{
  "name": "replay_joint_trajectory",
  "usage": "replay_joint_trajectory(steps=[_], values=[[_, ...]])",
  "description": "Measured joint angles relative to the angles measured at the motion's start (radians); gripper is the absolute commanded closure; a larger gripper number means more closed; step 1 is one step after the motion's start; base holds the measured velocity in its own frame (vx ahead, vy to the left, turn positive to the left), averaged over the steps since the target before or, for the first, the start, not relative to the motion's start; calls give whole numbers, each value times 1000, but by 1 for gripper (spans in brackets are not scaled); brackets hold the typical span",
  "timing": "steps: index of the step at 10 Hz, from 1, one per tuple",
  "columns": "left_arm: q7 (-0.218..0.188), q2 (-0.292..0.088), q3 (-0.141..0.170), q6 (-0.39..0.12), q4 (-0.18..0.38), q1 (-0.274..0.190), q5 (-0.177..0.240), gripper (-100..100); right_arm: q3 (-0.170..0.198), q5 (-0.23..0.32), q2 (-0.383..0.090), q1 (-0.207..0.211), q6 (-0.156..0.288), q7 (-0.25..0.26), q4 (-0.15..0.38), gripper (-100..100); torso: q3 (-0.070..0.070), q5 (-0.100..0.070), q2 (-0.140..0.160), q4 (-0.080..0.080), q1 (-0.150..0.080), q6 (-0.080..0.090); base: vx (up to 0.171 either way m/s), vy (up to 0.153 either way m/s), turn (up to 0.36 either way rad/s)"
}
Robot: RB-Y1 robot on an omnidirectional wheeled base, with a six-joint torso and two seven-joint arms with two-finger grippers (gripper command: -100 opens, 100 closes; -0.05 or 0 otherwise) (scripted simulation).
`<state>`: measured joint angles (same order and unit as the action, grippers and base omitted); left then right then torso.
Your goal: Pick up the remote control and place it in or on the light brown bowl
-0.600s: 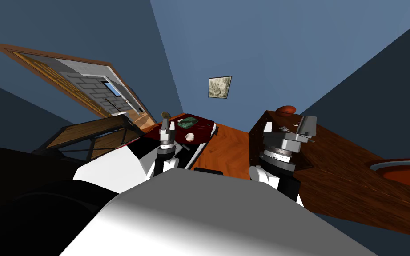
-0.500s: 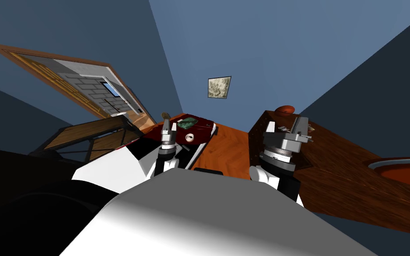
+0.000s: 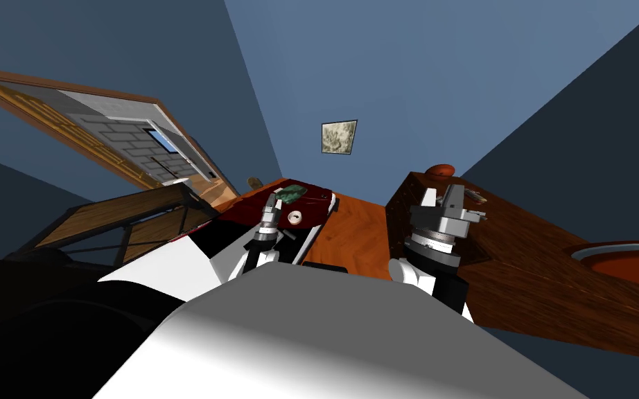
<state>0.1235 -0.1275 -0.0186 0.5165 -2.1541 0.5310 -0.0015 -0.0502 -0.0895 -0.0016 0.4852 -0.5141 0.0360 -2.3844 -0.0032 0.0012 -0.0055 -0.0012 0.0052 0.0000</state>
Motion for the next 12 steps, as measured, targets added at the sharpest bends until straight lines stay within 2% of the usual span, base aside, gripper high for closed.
replay_joint_trajectory(steps=[1,2,4,6,8,11,12], values=[[2,-8,-14,-3,27,21,2,-100,0,0,0,0,0,0,0,0,0,0,0,0,1,0,85,84,-82],[-1,-24,-17,-7,67,21,9,-100,0,0,0,0,0,0,0,0,0,0,-1,0,1,0,57,61,-20],[-6,-42,-21,-47,77,27,18,-100,0,0,0,0,0,0,0,0,1,0,1,0,-1,0,55,65,-78],[-10,-64,-36,-95,128,30,28,-100,0,0,0,0,0,0,0,0,0,0,1,0,1,0,64,87,-77],[-4,-69,-54,-105,179,40,30,-100,0,0,0,0,0,0,0,0,1,0,1,0,-2,0,74,55,-101],[-8,-98,-81,-194,243,63,50,-100,0,0,0,0,0,0,0,0,0,1,-1,0,3,0,82,107,-92],[-9,-102,-85,-200,271,67,52,-100,0,0,0,0,0,0,0,0,0,0,0,0,0,0,84,45,-103]])
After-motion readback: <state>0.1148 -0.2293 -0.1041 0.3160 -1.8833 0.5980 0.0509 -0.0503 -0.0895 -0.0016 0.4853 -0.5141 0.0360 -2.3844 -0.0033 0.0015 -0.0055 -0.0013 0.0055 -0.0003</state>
